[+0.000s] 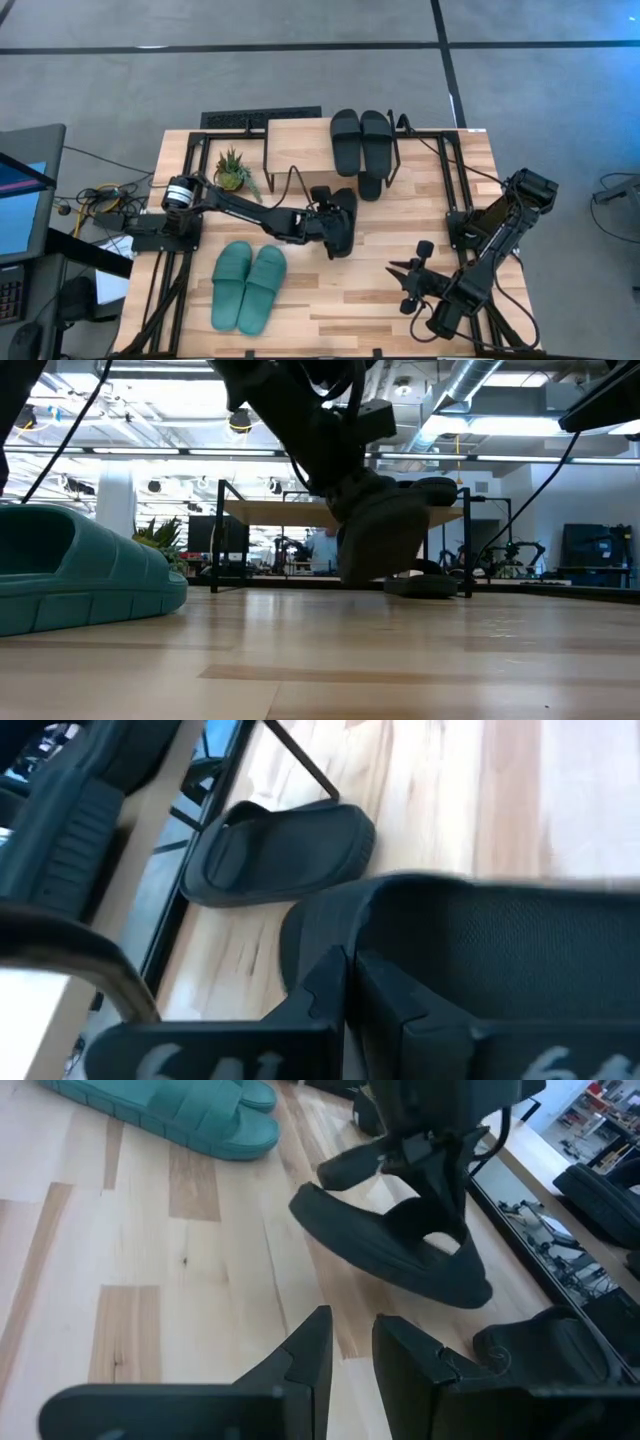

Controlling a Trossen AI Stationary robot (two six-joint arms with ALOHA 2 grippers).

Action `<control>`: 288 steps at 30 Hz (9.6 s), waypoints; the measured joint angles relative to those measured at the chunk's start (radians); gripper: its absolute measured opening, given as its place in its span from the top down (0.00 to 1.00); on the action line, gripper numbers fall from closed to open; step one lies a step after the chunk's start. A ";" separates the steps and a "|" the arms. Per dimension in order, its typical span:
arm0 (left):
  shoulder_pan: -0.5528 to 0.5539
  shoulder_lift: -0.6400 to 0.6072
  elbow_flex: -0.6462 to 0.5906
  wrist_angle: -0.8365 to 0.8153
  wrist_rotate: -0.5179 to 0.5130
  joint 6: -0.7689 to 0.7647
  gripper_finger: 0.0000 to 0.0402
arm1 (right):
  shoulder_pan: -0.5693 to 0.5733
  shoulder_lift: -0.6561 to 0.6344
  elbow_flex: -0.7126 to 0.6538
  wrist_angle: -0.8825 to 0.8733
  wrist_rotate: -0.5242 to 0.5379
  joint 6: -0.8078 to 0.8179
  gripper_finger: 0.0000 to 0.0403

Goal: Pick and place slides into the shelf
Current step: Put the black slipper under the shelf

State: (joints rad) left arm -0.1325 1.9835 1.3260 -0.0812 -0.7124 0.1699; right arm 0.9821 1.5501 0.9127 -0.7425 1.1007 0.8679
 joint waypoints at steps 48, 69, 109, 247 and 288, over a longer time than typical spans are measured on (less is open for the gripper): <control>0.091 0.098 0.085 -0.114 0.048 -0.074 1.00 | 0.007 0.000 -0.001 -0.013 -0.002 0.032 0.84; 0.080 0.114 0.179 -0.184 0.083 0.002 1.00 | 0.006 0.000 -0.001 -0.013 -0.002 0.033 0.84; 0.058 0.213 0.295 -0.319 0.057 0.019 1.00 | 0.004 0.000 0.000 -0.019 0.000 0.033 0.84; 0.007 0.261 0.514 -0.687 0.444 0.041 1.00 | 0.065 0.002 -0.001 -0.065 -0.007 0.155 0.84; 0.033 0.295 0.498 -0.646 0.492 0.077 1.00 | 0.063 0.010 -0.002 -0.065 -0.027 0.155 0.84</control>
State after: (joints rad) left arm -0.0994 2.2787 1.8244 -0.7273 -0.2207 0.2474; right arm 1.0454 1.5604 0.9112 -0.8074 1.0741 1.0225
